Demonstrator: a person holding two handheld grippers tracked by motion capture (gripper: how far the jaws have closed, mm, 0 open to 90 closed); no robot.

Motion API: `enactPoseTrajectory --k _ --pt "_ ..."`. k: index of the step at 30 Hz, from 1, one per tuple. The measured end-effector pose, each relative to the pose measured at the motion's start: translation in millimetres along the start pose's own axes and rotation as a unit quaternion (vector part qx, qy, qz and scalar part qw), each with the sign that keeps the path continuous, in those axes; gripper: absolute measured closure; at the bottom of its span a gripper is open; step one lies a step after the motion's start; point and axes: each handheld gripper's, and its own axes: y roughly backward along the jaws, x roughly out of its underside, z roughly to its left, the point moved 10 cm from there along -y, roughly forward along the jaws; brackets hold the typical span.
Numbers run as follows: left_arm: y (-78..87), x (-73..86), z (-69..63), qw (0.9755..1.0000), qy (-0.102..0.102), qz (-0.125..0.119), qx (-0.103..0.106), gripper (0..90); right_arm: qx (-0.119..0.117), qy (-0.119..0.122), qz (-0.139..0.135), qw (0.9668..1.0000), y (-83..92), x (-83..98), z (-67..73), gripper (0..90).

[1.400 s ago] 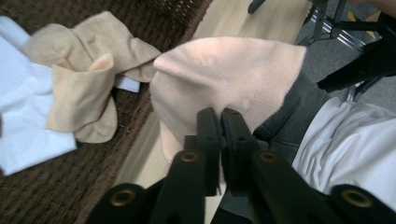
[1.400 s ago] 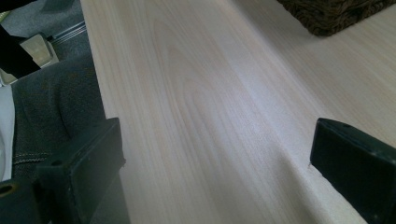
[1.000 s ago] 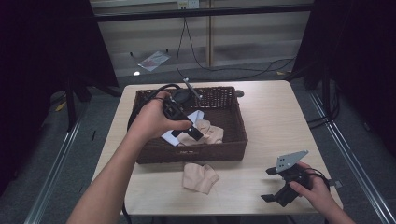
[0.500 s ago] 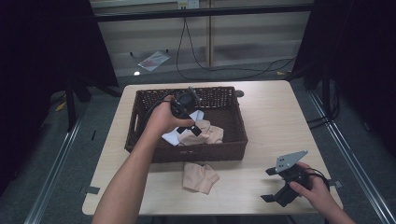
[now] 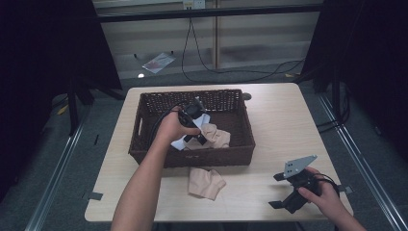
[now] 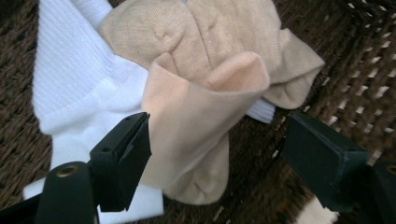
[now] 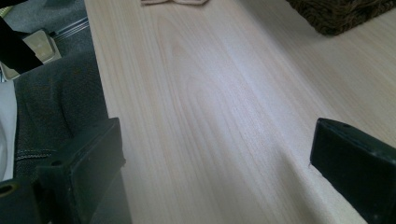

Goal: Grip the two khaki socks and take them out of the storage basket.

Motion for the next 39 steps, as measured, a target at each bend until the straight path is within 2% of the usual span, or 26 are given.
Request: enactPoseTrajectory --k 1,3,5,8,10,11,13,14,16,17,18,19,20,23,24,25,28,29,30,31,34,36,37,38,39 --pt "-5.7 0.9 2.6 1.0 -0.007 0.002 -0.001 24.1 0.0 0.0 0.0 1.0 -0.1 0.1 -0.1 2.2" --pt "-8.4 1.6 4.3 0.9999 -0.008 0.004 -0.004 24.2 -0.001 0.002 0.001 1.0 -0.4 0.2 0.1 2.2" --pt "-15.9 1.2 11.3 0.9996 -0.023 0.002 -0.018 23.3 -0.001 0.002 0.001 1.0 -0.5 0.2 0.1 2.2" --pt "-20.4 1.5 12.4 0.9996 -0.025 0.006 -0.013 24.9 -0.001 0.002 0.001 1.0 -0.5 0.2 0.0 2.2" --pt "-23.1 0.0 12.8 0.9993 -0.035 0.005 -0.01 31.4 -0.001 0.003 0.002 1.0 -0.5 0.5 -0.2 2.2" --pt "-24.2 -0.1 10.8 0.9996 -0.029 0.005 -0.004 31.4 -0.001 0.003 0.002 1.0 -0.5 0.5 -0.2 2.2" --pt "-26.1 0.6 10.2 0.9992 -0.039 0.011 -0.001 39.2 -0.001 0.003 0.002 1.0 -0.3 0.5 -0.2 2.2" --pt "-26.4 1.3 9.5 0.9991 -0.039 0.013 0.002 60.6 -0.001 0.001 0.001 1.0 -0.1 0.4 -0.2 2.2" --pt "-24.8 3.5 9.0 0.9989 -0.04 0.022 0.007 71.5 -0.001 0.001 0.001 1.0 0.0 0.6 -0.3 2.2" --pt "-21.8 5.7 6.8 0.9992 -0.028 0.027 0.014 78.4 -0.001 0.002 0.002 1.0 0.1 0.8 -0.6 2.2" --pt "-21.8 5.7 6.8 0.9992 -0.028 0.027 0.014 82.1 -0.001 0.002 0.002 1.0 0.1 0.8 -0.6 2.2" --pt "-16.2 5.7 3.5 0.9993 -0.013 0.023 0.027 84.7 -0.002 0.001 0.0 1.0 -0.2 0.8 -0.6 2.2" --pt "-16.2 5.7 3.5 0.9993 -0.013 0.023 0.027 85.2 -0.002 0.001 0.0 1.0 -0.2 0.8 -0.6 2.2" --pt "2.4 6.4 -1.7 0.9988 0.004 0.022 0.042 85.7 -0.002 0.001 0.001 1.0 0.1 0.9 -0.6 2.2" --pt "2.4 6.4 -1.7 0.9988 0.004 0.022 0.042 85.7 -0.003 0.001 0.0 1.0 0.0 0.8 -0.6 2.2" --pt "13.2 4.8 -4.0 0.9984 0.019 0.007 0.053 85.8 -0.003 0.001 0.0 1.0 0.1 0.9 -0.8 2.2" --pt "29.8 4.8 -5.2 0.9983 0.025 -0.001 0.052 85.9 -0.003 0.002 -0.001 1.0 0.1 0.7 -1.0 2.2" --pt "29.8 4.8 -5.2 0.9983 0.025 -0.001 0.052 85.8 -0.003 0.002 0.0 1.0 0.0 0.8 -0.8 2.2" --pt "41.4 4.6 -7.5 0.9976 0.037 -0.003 0.058 85.9 -0.003 0.004 -0.001 1.0 -0.3 0.5 -1.2 2.2" --pt "41.4 4.6 -7.5 0.9976 0.037 -0.003 0.058 86.0 -0.003 0.001 0.0 1.0 -0.4 0.6 -0.8 2.2" --pt "58.6 2.8 -12.5 0.996 0.058 -0.008 0.067 86.1 -0.005 0.001 0.0 1.0 -0.9 0.7 -0.7 2.2" --pt "69.9 1.7 -14.5 0.9961 0.059 -0.009 0.065 86.1 -0.002 0.003 0.002 1.0 -1.3 1.0 -1.2 2.2" --pt "80.6 -0.3 -17.1 0.9964 0.056 -0.013 0.062 86.2 -0.003 0.001 0.003 1.0 -1.2 1.1 -0.8 2.2" --pt "80.6 -0.3 -17.1 0.9964 0.056 -0.013 0.062 86.2 -0.003 0.001 0.003 1.0 -1.4 1.1 -0.8 2.2" --pt "90.8 -2.1 -20.8 0.9962 0.057 -0.017 0.064 86.1 -0.003 0.001 0.003 1.0 -1.5 1.0 -0.9 2.2"
